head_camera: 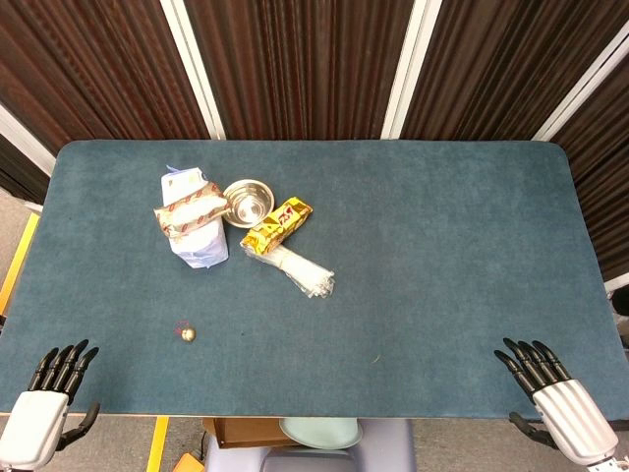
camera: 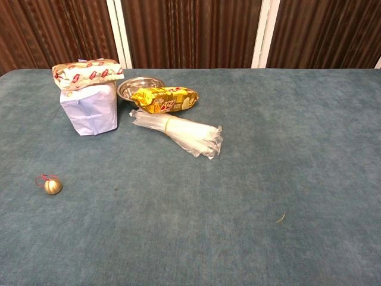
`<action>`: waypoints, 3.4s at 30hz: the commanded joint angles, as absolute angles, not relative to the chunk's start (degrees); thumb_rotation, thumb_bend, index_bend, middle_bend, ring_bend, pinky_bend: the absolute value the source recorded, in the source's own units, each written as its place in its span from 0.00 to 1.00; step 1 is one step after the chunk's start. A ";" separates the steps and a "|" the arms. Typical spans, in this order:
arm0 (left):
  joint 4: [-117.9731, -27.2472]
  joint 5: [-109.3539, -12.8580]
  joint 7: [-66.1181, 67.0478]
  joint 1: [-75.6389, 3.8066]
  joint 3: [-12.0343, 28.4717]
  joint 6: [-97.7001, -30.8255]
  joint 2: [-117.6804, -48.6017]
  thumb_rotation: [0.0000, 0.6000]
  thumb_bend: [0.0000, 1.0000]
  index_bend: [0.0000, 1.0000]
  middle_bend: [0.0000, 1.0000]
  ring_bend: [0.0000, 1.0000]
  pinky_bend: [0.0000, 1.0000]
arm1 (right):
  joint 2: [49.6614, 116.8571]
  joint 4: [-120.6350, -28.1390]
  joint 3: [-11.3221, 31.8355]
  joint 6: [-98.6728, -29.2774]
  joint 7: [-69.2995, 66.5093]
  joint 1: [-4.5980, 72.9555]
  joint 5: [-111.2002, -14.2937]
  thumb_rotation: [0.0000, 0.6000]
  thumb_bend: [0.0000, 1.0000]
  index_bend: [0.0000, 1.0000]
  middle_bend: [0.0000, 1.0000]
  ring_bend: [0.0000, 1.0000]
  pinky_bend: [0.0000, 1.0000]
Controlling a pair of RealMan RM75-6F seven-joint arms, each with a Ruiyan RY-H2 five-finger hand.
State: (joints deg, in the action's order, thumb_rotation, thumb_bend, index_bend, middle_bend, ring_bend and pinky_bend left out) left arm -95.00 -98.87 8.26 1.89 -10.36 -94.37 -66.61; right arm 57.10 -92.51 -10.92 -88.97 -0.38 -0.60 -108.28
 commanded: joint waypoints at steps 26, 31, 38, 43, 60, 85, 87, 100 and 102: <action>-70.86 -94.11 7.72 -10.18 1.98 -82.89 -93.94 1.00 0.43 0.44 1.00 1.00 1.00 | 58.13 -92.77 -11.05 -88.21 2.33 -0.76 -108.90 1.00 0.36 0.00 0.00 0.00 0.00; -68.38 -93.29 8.43 -11.09 2.54 -82.57 -96.18 1.00 0.43 0.46 1.00 1.00 1.00 | 58.14 -92.62 -11.23 -88.24 2.37 -0.80 -109.19 1.00 0.35 0.00 0.00 0.00 0.00; -66.44 -92.73 10.57 -12.57 2.61 -81.34 -98.21 1.00 0.43 0.47 1.00 1.00 1.00 | 58.09 -92.72 -11.16 -88.18 2.29 -0.77 -108.99 1.00 0.36 0.00 0.00 0.00 0.00; -65.56 -91.71 10.53 -13.03 2.59 -79.90 -98.83 1.00 0.43 0.49 1.00 1.00 1.00 | 58.10 -92.69 -11.15 -88.29 2.25 -0.81 -109.01 1.00 0.36 0.00 0.00 0.00 0.00; -62.16 -89.25 11.37 -15.09 2.99 -78.06 -101.62 1.00 0.43 0.51 1.00 1.00 1.00 | 57.83 -92.53 -11.00 -88.73 1.08 -0.75 -108.84 1.00 0.35 0.00 0.00 0.00 0.00; -61.54 -87.60 12.11 -15.83 2.46 -77.83 -101.49 1.00 0.43 0.56 1.00 1.00 1.00 | 57.65 -92.46 -11.03 -89.01 0.59 -0.81 -108.96 1.00 0.36 0.00 0.00 0.00 0.00; -61.58 -87.51 12.18 -15.91 2.45 -77.77 -101.52 1.00 0.43 0.56 1.00 1.00 1.00 | 57.63 -92.46 -11.02 -89.03 0.54 -0.81 -108.94 1.00 0.36 0.00 0.00 0.00 0.00; -61.36 -86.93 12.52 -16.14 2.26 -77.51 -101.70 1.00 0.43 0.63 1.00 1.00 1.00 | 57.67 -92.43 -10.97 -89.08 0.59 -0.84 -108.93 1.00 0.35 0.00 0.00 0.00 0.00; -61.26 -86.86 12.47 -16.16 2.25 -77.53 -101.75 1.00 0.43 0.64 1.00 1.00 1.00 | 57.68 -92.43 -10.96 -89.10 0.60 -0.85 -108.94 1.00 0.36 0.00 0.00 0.00 0.00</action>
